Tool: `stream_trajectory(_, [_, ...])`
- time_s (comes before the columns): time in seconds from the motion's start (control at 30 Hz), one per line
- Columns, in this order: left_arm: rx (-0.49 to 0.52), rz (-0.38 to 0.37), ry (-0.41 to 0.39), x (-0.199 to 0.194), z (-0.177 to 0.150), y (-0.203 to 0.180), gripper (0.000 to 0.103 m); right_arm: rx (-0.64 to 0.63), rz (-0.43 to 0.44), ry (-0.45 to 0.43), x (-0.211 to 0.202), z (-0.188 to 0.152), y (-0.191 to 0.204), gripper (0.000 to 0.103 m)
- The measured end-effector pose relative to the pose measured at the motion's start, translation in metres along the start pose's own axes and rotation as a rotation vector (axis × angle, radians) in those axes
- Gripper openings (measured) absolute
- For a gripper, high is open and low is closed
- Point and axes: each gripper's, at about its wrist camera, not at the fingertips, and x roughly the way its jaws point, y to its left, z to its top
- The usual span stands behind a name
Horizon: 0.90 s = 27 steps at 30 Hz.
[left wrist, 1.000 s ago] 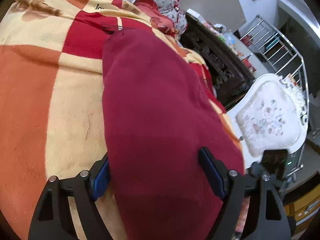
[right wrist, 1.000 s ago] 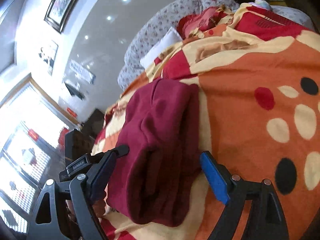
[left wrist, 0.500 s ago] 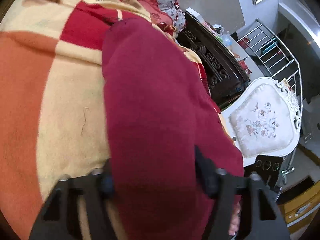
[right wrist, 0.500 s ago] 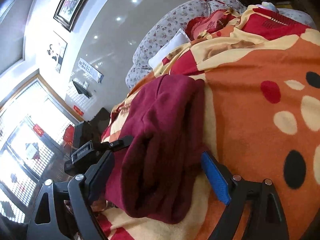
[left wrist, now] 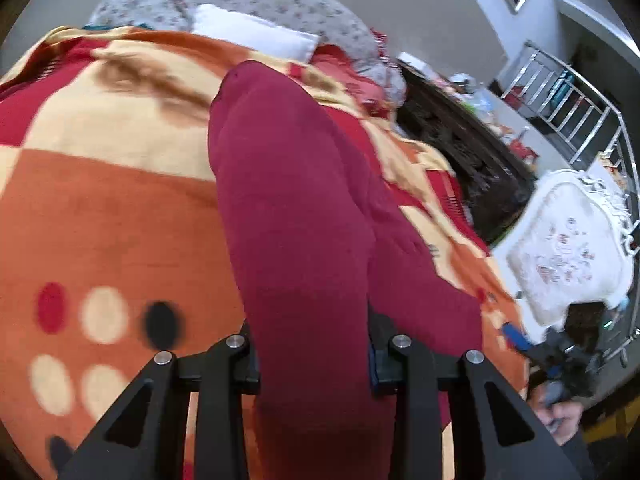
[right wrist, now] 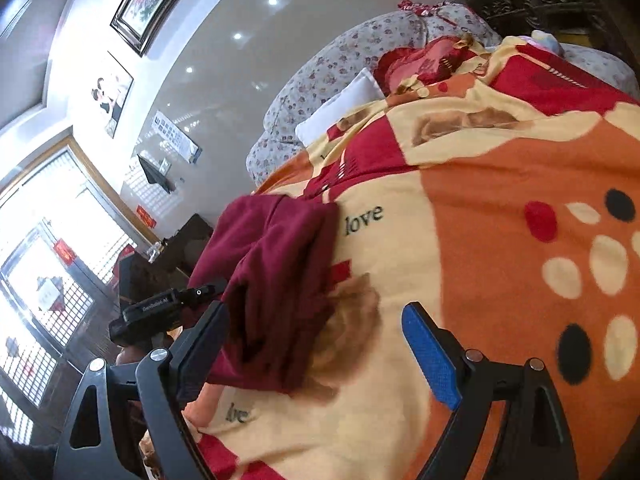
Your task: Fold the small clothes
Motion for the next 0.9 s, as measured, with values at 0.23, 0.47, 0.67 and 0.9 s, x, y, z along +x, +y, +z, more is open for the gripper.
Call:
stream_trajectory(0.23, [0.002,0.040,0.012,0.020,-0.009,-0.002,0.054,-0.105,-0.024,0.134,0.073,0.023,0.090,0.091])
stream_trajectory(0.47, [0.008,0.061,-0.053,-0.013,-0.009,0.009,0.055,-0.420,0.080,0.203,0.121,0.012,0.172,0.036])
stream_trajectory(0.67, [0.039,0.084,-0.168,-0.048,-0.008,-0.007,0.055,-0.527,-0.062,0.285,0.143,-0.014,0.160,0.031])
stream_trajectory(0.9, [0.074,0.168,-0.042,0.018,-0.008,-0.005,0.054,-0.445,-0.191,0.306,0.153,-0.012,0.104,0.013])
